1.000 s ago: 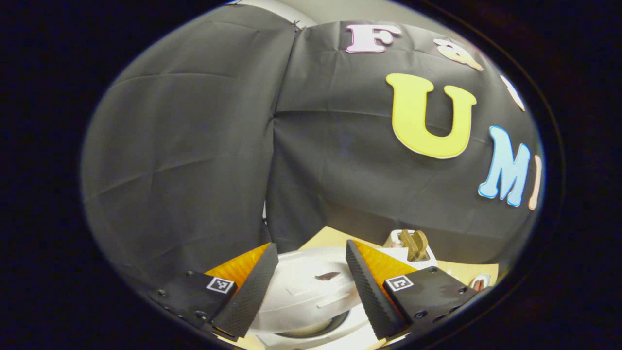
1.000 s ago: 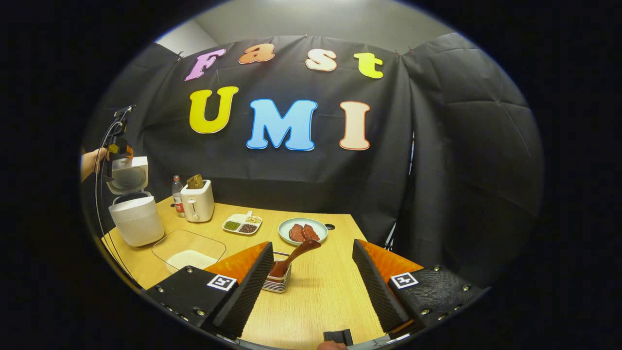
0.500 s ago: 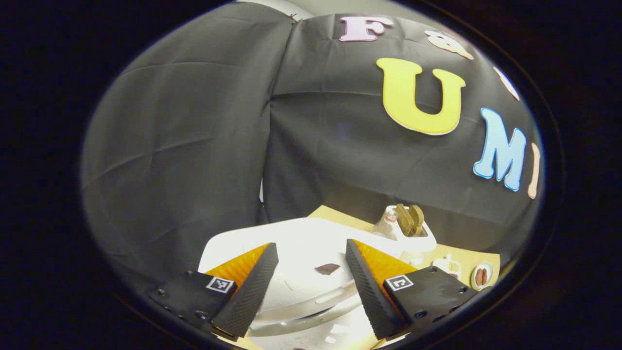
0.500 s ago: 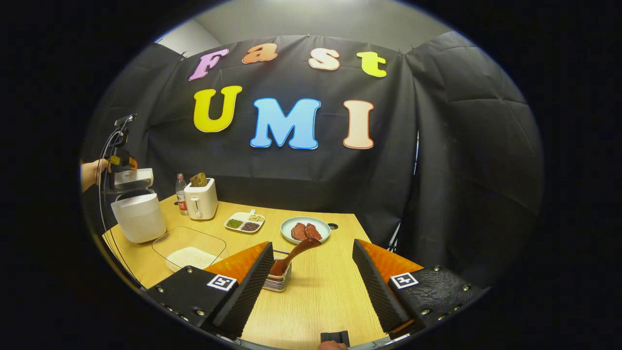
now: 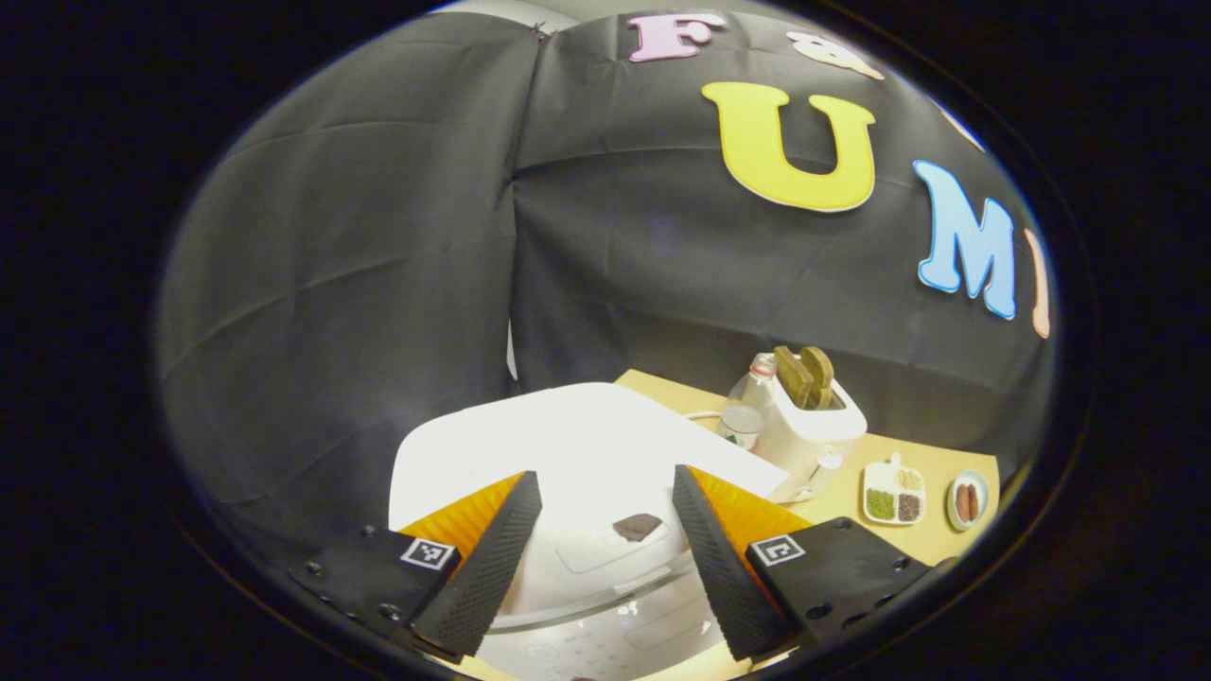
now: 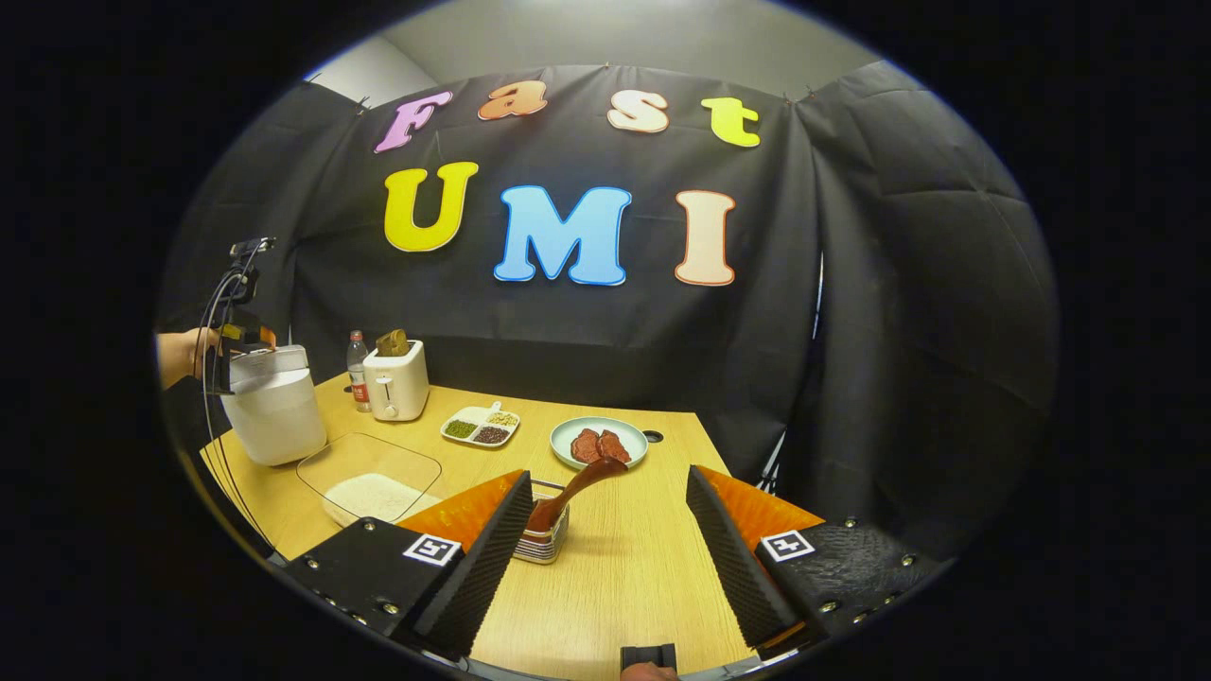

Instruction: Close the left gripper, press the button to open the rice cooker; take a wooden spoon from the chopstick holder with the right hand, scoop a spoonful of rice and pour it into the rice cooker, then put the wooden spoon back into the chopstick holder.

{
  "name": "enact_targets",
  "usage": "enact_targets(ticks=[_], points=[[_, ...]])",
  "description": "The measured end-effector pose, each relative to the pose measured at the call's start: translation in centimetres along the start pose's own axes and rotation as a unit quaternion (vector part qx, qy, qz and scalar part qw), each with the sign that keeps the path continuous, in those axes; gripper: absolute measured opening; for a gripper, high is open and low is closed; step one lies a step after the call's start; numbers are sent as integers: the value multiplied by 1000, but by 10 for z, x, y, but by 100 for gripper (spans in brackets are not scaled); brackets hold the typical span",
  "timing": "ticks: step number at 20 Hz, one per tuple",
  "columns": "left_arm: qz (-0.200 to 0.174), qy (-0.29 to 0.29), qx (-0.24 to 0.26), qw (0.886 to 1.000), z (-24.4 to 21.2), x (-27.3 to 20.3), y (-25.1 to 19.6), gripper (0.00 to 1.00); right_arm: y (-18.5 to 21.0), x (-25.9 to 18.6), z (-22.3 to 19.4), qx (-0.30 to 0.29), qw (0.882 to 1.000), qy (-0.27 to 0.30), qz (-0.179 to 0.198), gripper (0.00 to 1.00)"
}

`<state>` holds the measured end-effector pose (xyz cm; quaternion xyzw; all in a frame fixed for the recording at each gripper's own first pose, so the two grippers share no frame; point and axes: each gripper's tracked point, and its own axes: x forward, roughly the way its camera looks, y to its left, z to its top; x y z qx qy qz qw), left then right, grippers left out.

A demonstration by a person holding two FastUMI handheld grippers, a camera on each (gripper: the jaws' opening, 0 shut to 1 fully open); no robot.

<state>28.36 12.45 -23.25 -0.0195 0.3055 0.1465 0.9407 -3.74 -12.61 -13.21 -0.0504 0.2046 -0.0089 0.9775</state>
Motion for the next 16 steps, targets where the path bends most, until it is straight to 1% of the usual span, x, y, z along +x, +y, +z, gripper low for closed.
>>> enact_targets(ticks=[1, 2, 4, 5, 8, 9, 13, 16], points=[[0, 3, 6, 1000, -4, 1, -1, 100, 1, 1, -1, 2, 1000, 1, 1, 100], [0, 7, 11, 1000, -10, 2, -2, 98, 3, 2, -2, 5, 1000, 3, 3, 99], [-2, 21, 26, 999, -23, 2, -4, 98, 9, 2, -1, 9, 1000, 2, 14, 99], [-4, 19, 31, 999, -25, 3, -5, 98, 10, 2, 2, 10, 1000, -2, 18, 100], [-8, 23, 24, 999, -31, 1, -3, 100, 15, 5, 6, 4, 1000, -9, 22, 99], [-7, 19, 23, 1000, -31, 1, -3, 99, 18, 6, 7, 4, 1000, -10, 23, 99], [-12, -6, 43, 999, -26, 1, -5, 99, 30, 13, 21, 1, 999, -16, 28, 99], [-23, -27, 23, 999, -15, -4, -7, 98, 41, 16, 50, -9, 999, -44, 31, 99]])
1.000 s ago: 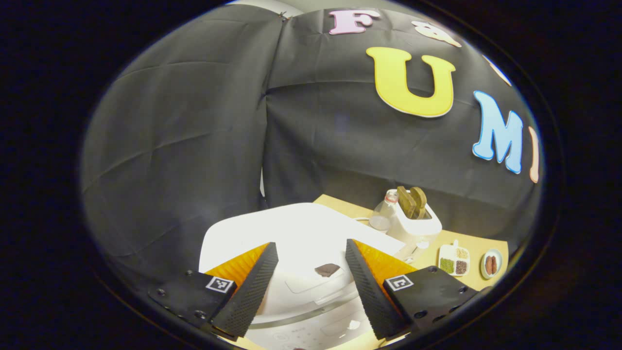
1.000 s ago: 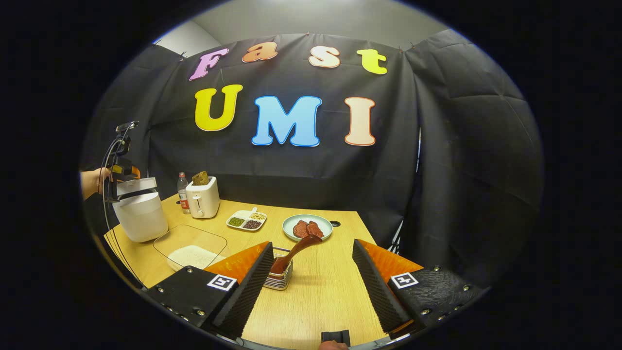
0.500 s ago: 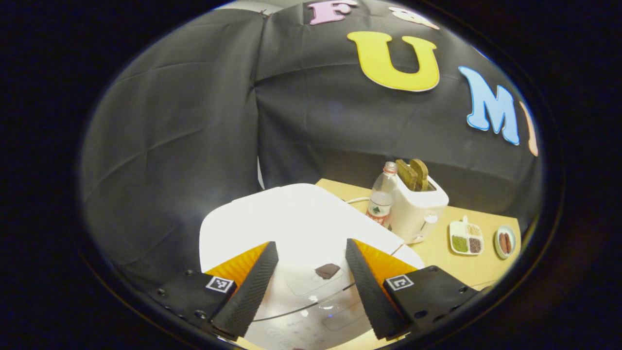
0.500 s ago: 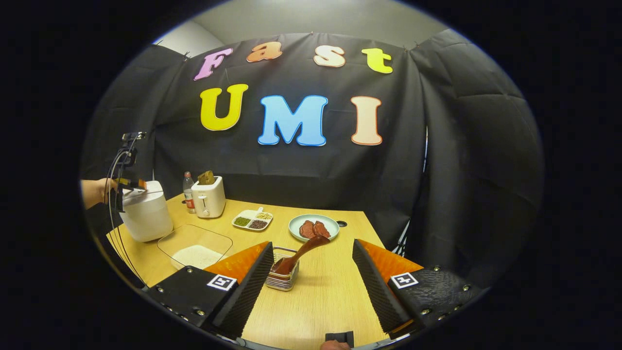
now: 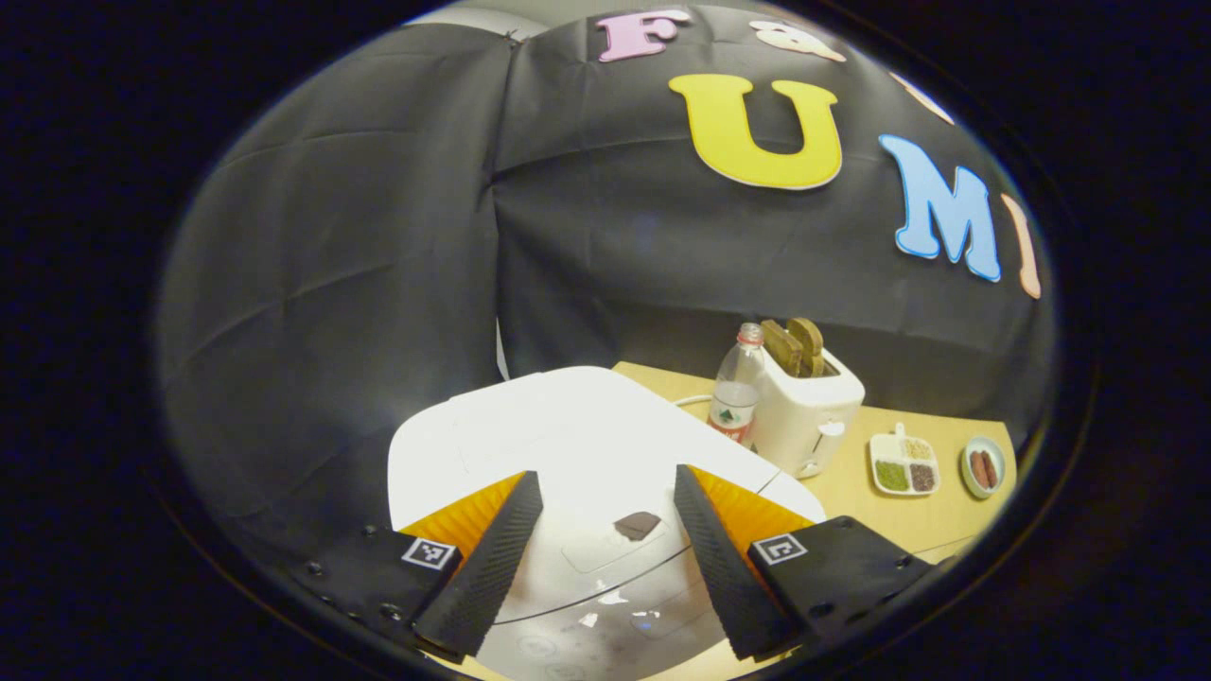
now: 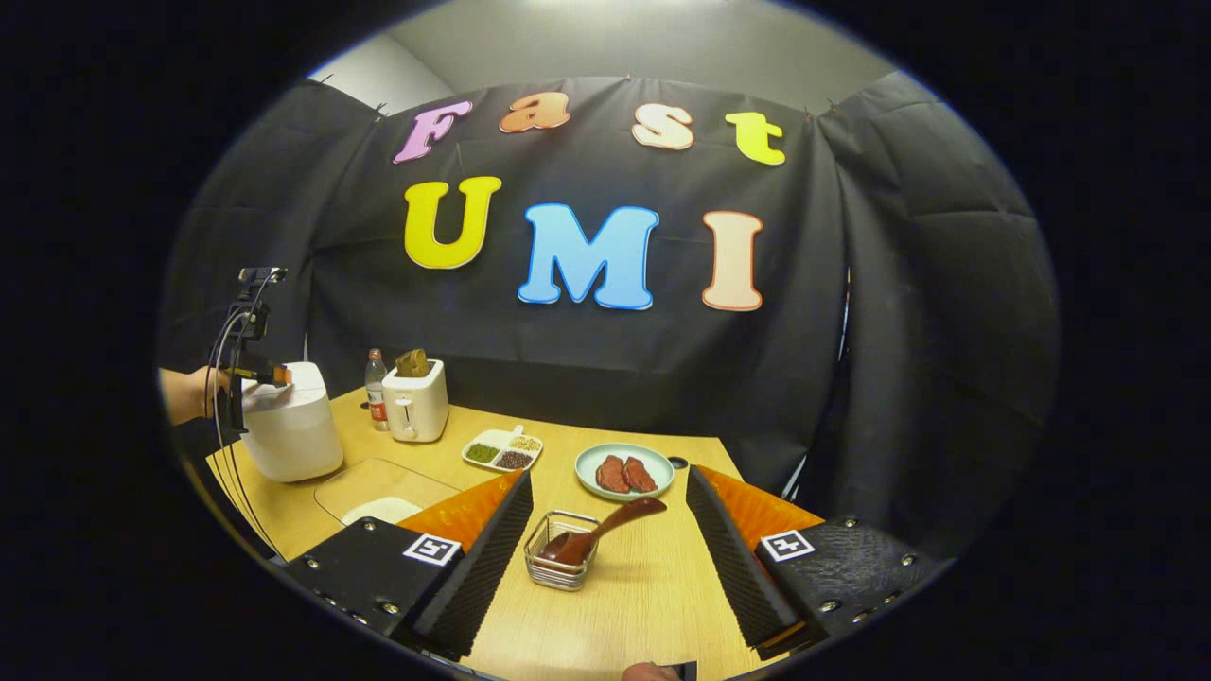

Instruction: Close the left gripper, press the button to open the rice cooker; take a wooden spoon from the chopstick holder with the right hand, scoop a spoonful of rice and pour it into the rice cooker, then put the wooden spoon back into the chopstick holder.

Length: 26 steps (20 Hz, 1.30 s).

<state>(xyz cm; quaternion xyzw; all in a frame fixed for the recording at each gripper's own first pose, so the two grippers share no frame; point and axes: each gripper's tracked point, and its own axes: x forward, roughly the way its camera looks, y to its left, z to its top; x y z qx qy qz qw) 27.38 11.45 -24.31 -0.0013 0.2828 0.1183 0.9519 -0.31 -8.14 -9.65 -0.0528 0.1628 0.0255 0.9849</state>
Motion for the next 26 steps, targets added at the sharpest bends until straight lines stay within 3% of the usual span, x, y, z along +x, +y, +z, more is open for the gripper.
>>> enact_targets(ticks=[5, 8, 12, 15, 16, 20, 23, 24, 26], points=[[-26, -96, 29, 995, 78, -56, -6, 98, 18, 6, 35, 22, 999, -33, 14, 99], [-53, -156, 50, 985, 117, -111, -16, 99, 24, 5, 53, 36, 998, -42, 19, 99], [-93, -216, 35, 971, 140, -183, -35, 98, 28, -2, 80, 44, 997, -69, 17, 99], [-127, -257, 24, 958, 144, -233, -59, 97, 33, -9, 98, 56, 994, -93, 19, 96], [-140, -266, 23, 954, 139, -252, -65, 97, 34, -13, 103, 58, 993, -105, 19, 99], [-175, -292, 52, 939, 121, -299, -88, 97, 37, -24, 110, 56, 989, -136, 7, 99], [-205, -283, 45, 936, 98, -319, -104, 96, 40, -30, 105, 53, 988, -142, -2, 99], [-208, -280, 35, 937, 93, -324, -104, 94, 42, -32, 101, 59, 988, -139, -3, 96], [-201, -276, 10, 940, 86, -331, -99, 96, 51, -35, 95, 75, 988, -135, 6, 99]])
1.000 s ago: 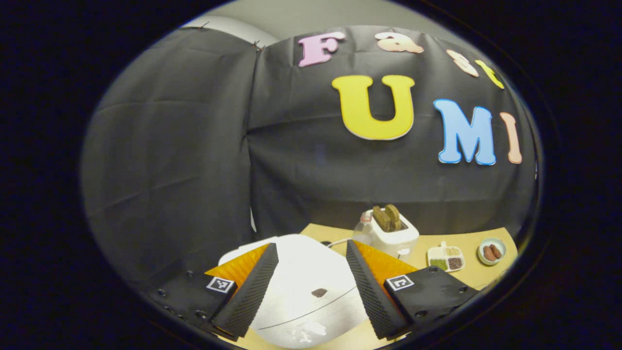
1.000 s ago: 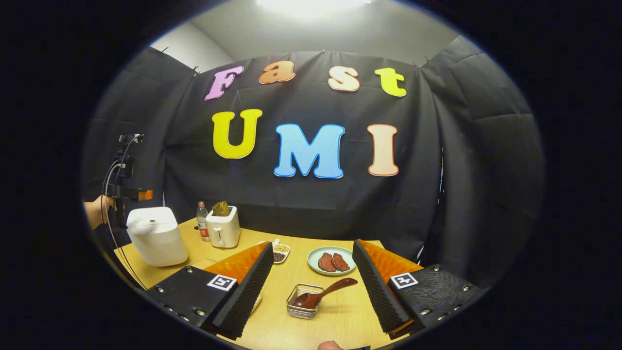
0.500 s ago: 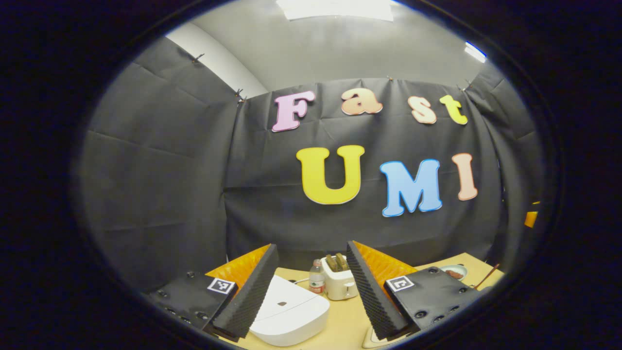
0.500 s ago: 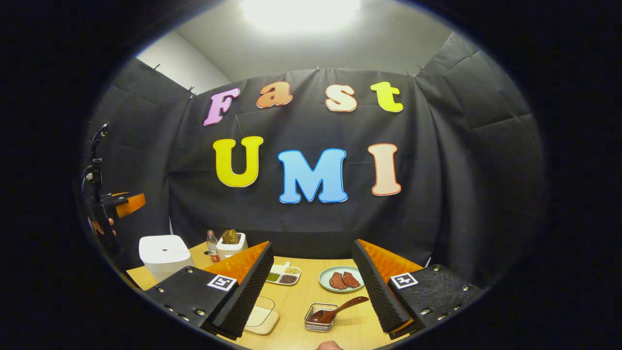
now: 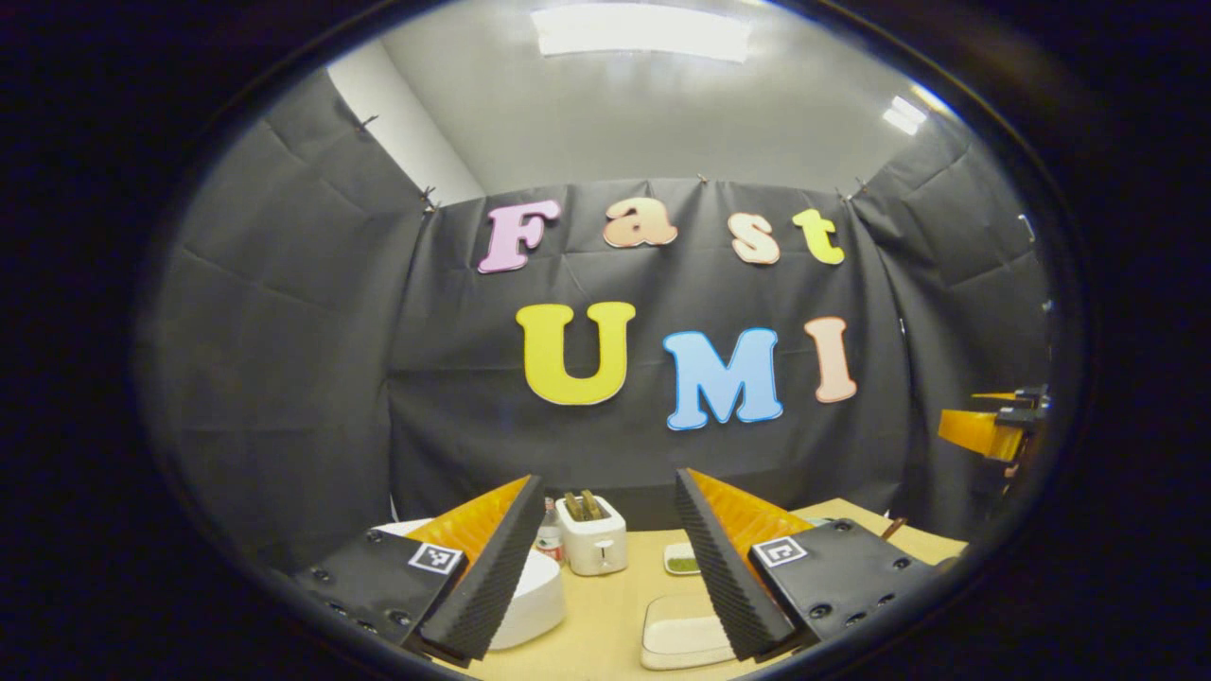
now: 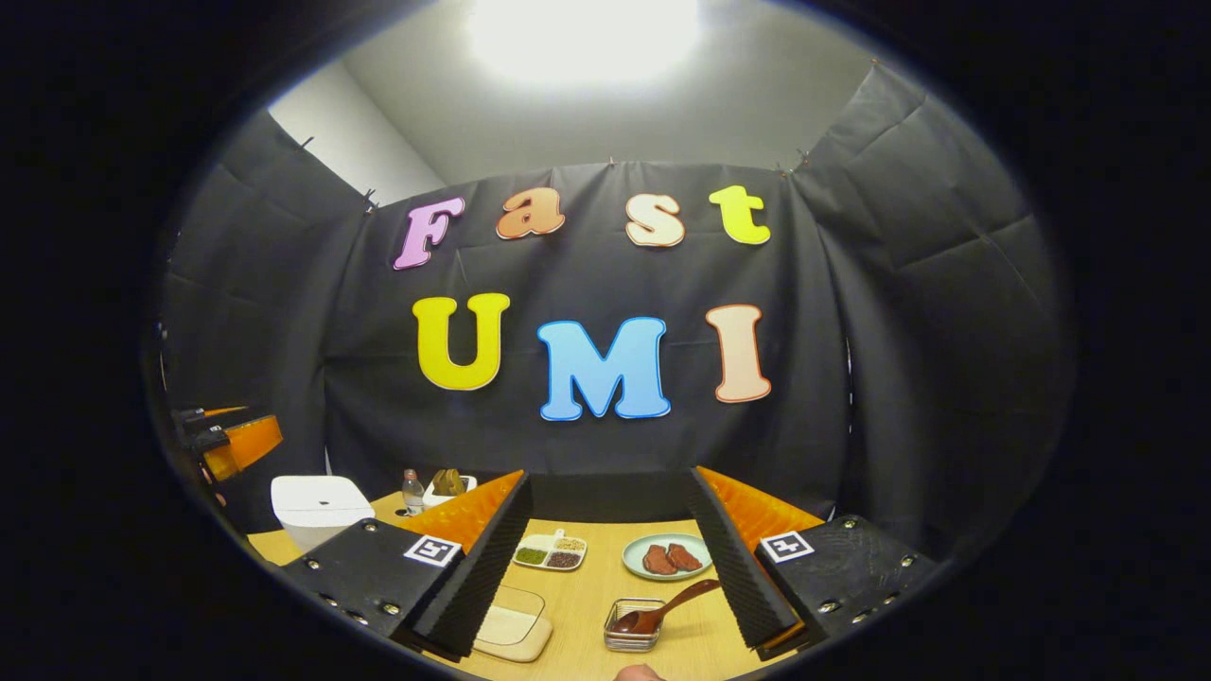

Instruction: Close the left gripper, press the button to open the rice cooker; take a wooden spoon from the chopstick holder with the right hand, scoop a spoonful of rice and pour it into the rice cooker, then put the wooden spoon back into the chopstick holder.

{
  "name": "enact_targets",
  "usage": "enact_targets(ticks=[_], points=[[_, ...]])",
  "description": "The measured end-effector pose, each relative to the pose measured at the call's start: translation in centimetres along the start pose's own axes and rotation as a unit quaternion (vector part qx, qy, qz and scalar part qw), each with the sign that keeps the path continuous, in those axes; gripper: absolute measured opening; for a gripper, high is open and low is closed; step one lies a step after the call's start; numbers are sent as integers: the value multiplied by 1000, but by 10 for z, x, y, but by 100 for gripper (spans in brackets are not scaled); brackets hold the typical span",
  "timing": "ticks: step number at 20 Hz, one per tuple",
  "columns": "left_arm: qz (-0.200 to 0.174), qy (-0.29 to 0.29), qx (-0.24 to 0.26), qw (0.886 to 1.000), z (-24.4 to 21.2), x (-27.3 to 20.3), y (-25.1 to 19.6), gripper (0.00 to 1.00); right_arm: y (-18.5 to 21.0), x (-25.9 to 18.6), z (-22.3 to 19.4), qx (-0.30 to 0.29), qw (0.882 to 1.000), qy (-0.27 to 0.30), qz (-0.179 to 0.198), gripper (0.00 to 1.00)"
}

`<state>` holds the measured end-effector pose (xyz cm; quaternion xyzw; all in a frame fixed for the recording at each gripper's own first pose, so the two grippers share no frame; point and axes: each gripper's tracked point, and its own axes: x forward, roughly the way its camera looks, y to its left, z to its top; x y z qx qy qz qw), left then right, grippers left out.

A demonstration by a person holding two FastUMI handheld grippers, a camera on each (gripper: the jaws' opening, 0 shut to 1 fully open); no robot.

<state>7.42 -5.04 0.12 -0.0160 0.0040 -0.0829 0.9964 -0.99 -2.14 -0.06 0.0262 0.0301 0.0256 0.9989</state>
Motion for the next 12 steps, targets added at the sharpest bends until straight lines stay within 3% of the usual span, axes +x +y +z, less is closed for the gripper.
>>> enact_targets(ticks=[3, 12], points=[[12, -10, -24, 1000, 2, -12, -1, 95, 2, 0, -8, 5, 1000, 7, -2, 99], [3, 6, -5, 1000, -11, -13, 0, 97, 7, 1, 0, -14, 1000, -5, -2, 99]])
